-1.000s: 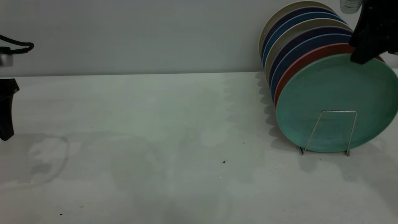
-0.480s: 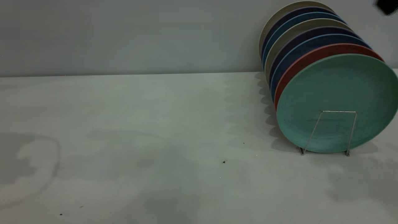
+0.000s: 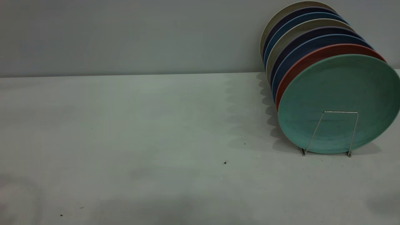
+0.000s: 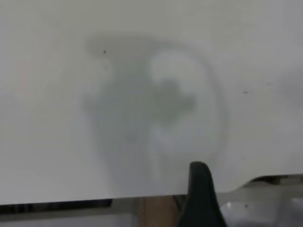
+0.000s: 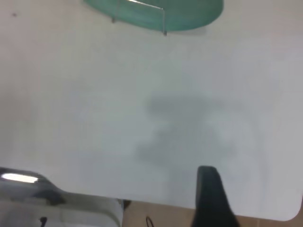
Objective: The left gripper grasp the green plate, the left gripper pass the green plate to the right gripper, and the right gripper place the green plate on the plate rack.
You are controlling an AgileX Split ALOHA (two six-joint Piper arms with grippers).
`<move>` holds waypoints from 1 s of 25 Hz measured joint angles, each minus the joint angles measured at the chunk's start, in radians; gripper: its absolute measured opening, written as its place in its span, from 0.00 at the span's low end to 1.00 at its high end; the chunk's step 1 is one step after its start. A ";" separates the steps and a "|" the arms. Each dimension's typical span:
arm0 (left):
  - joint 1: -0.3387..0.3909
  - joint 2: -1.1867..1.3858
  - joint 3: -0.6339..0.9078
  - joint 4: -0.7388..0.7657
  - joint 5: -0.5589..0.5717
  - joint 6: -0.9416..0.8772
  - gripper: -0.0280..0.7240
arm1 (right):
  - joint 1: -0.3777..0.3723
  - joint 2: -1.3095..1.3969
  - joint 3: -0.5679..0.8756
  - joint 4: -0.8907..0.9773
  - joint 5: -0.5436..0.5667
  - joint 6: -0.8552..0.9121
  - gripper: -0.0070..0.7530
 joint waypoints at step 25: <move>-0.106 -1.064 0.656 -0.034 -0.018 -0.043 0.80 | 0.000 -0.871 0.626 0.012 -0.095 -0.024 0.64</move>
